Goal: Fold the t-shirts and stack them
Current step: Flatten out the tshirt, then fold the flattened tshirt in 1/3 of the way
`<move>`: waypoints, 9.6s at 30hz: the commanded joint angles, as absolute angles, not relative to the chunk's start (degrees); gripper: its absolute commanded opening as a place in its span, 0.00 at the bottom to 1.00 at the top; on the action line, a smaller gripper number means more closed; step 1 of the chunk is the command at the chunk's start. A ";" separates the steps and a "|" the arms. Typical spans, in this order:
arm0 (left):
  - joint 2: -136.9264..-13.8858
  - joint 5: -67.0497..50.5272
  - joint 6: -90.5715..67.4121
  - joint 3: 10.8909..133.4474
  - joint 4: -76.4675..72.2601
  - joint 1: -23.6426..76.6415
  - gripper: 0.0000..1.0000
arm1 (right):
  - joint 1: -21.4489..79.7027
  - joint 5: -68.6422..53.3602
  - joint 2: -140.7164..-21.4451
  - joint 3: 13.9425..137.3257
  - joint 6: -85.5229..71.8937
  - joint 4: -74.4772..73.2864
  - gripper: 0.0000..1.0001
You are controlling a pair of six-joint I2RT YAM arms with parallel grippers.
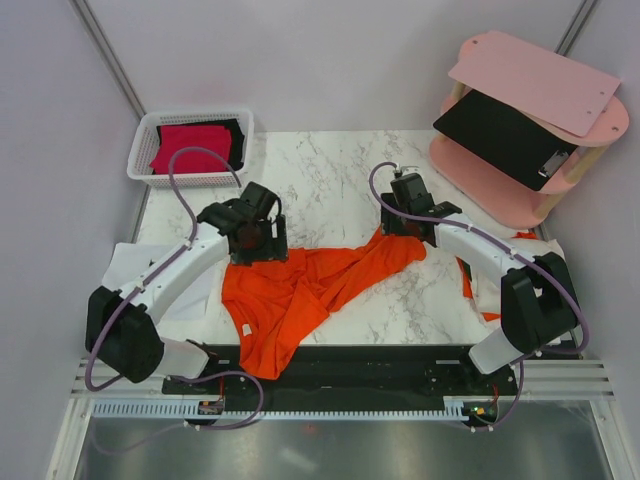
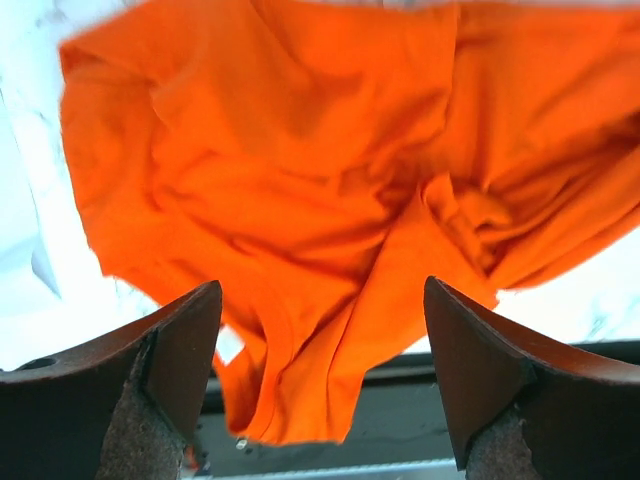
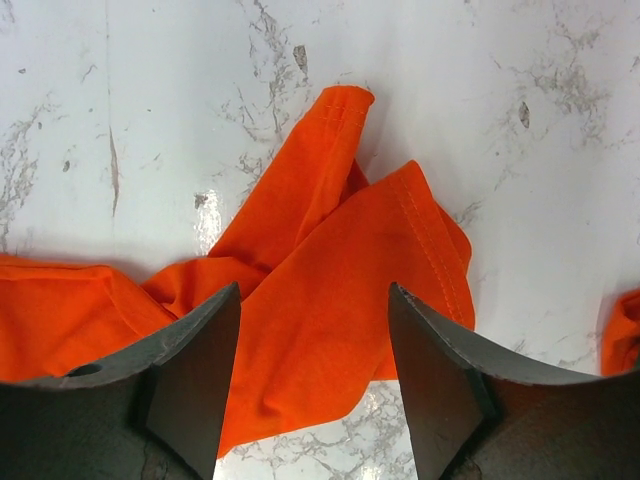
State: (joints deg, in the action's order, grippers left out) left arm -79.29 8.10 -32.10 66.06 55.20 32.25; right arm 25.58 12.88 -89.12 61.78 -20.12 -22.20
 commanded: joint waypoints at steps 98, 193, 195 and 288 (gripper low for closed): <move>-85.09 -11.60 -21.44 80.70 45.70 3.69 0.02 | 7.12 -22.77 -80.26 50.23 -34.72 4.31 0.00; -48.33 -13.79 -22.67 133.32 70.75 6.06 0.02 | 16.27 2.20 -31.99 98.17 -18.37 -43.94 0.00; -50.88 -13.62 -22.33 133.51 70.40 6.06 0.02 | 14.95 1.67 -32.34 97.21 -18.46 -44.38 0.00; -88.24 -19.78 -15.91 71.03 57.66 5.98 0.03 | 7.12 7.82 -108.54 68.20 -20.39 -20.92 0.09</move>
